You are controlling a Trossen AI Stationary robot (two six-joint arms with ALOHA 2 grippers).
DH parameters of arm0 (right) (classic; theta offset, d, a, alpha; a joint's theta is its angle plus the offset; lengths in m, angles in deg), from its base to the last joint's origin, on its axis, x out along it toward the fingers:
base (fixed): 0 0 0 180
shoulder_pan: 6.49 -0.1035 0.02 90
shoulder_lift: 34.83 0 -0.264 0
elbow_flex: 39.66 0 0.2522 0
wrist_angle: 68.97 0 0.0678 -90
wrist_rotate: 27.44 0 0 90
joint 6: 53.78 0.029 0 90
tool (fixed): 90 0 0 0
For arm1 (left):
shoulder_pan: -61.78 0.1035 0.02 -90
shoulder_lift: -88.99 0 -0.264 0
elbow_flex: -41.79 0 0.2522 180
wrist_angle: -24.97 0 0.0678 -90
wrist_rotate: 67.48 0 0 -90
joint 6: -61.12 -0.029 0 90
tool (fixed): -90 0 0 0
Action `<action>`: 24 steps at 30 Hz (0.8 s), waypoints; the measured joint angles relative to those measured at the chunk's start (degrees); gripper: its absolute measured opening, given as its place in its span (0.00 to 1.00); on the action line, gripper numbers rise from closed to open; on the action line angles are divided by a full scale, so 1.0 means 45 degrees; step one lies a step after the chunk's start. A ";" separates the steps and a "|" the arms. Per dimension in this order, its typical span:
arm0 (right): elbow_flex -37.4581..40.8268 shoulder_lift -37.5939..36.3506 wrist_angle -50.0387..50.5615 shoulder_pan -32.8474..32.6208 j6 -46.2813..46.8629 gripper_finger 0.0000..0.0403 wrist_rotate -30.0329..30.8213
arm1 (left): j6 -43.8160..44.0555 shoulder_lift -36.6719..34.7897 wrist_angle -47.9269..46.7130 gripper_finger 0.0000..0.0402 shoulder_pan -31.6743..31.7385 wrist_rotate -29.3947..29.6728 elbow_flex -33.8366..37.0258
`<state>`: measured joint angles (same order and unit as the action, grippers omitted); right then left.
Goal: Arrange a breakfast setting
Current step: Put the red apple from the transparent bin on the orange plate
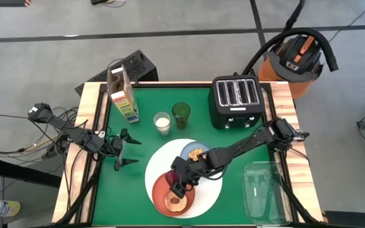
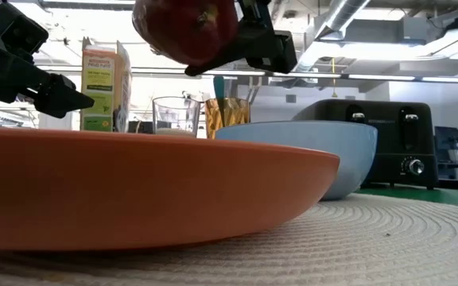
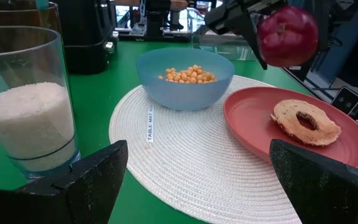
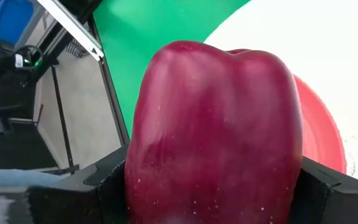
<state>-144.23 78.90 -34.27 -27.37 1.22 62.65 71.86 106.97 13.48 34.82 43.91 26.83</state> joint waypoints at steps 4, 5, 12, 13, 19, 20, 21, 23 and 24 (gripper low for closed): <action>0.0000 0.0000 -0.0003 0.0081 -0.0306 0.79 -0.0040 | 0.0000 -0.0001 0.0002 0.94 -0.0005 0.0000 0.0000; 0.0000 0.0000 0.0002 0.0095 -0.0312 0.79 -0.0042 | 0.0000 0.0002 -0.0001 0.94 0.0000 0.0000 0.0000; 0.0000 0.0000 0.0010 0.0256 -0.0329 0.79 -0.0045 | 0.0000 0.0003 0.0003 0.94 -0.0004 0.0000 0.0000; 0.0000 0.0000 0.0015 0.0257 -0.0324 0.79 -0.0047 | 0.0000 -0.0001 0.0003 0.94 -0.0001 0.0000 0.0000; 0.0000 0.0000 0.0007 0.0219 0.0079 0.79 -0.0047 | 0.0000 -0.0001 0.0003 0.94 -0.0005 0.0000 0.0000; 0.0000 0.0000 0.0003 0.0219 0.0126 0.79 -0.0047 | 0.0000 0.0003 0.0002 0.94 -0.0001 0.0000 0.0000; 0.0000 0.0000 -0.0003 0.0219 0.0207 0.79 -0.0045 | 0.0000 0.0000 0.0000 0.94 -0.0003 0.0000 0.0000; 0.0000 0.0000 -0.0018 0.0219 0.0482 0.79 -0.0042 | 0.0000 0.0000 0.0000 0.94 -0.0003 0.0000 0.0000; 0.0000 0.0000 -0.0050 0.0219 0.0612 0.79 -0.0042 | 0.0000 0.0003 0.0003 0.94 -0.0001 0.0000 0.0000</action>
<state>-144.23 78.90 -34.50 -26.39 3.97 62.46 71.86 106.98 13.49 34.82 43.91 26.83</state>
